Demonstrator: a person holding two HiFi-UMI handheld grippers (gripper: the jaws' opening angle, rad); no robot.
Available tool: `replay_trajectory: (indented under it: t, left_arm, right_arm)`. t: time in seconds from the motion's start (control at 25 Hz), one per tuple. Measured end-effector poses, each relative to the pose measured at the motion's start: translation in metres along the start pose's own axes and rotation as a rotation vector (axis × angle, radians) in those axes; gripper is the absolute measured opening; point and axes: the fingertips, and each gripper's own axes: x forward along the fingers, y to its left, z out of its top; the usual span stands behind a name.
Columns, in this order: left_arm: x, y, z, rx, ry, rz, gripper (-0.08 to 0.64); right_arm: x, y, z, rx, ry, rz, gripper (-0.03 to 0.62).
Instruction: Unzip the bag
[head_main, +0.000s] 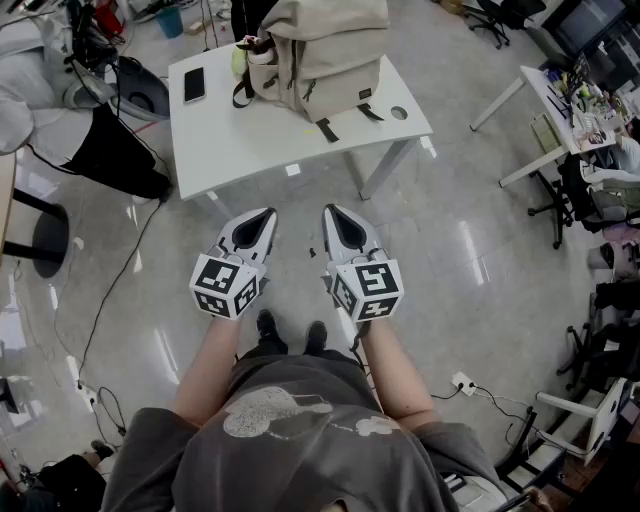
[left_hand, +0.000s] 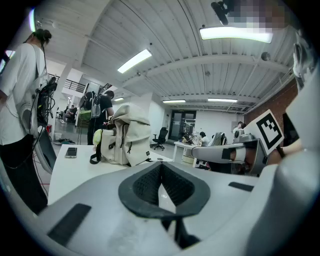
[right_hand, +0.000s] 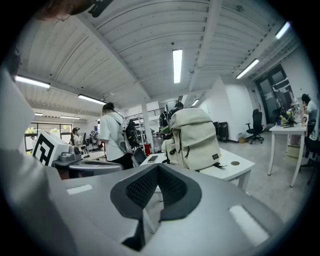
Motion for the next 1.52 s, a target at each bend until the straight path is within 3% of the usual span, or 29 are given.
replay_trajectory:
  t: [0.68,0.88,1.08,1.28,1.52]
  left_arm:
    - [-0.010,0.017,0.003,-0.013,-0.021,-0.062,0.003]
    - [-0.017,0.031,0.011,0.021,-0.021,-0.097,0.003]
    - [-0.025,0.059,0.007,-0.008,-0.019,-0.105,0.003]
    - [-0.010,0.068,0.001,-0.017,-0.003,-0.110,0.003]
    - [0.026,0.072,-0.003,-0.027,-0.006,-0.120,0.003]
  right_arm:
    - [0.004,0.011,0.002,0.009,-0.034,-0.078,-0.001]
    - [0.022,0.023,0.000,0.025,-0.033,-0.111,0.000]
    - [0.034,0.033,-0.001,0.044,-0.055,-0.167,0.000]
    - [0.032,0.019,-0.011,0.065,-0.032,-0.221,0.000]
    - [0.046,-0.031,-0.008,0.097,-0.065,-0.277,0.000]
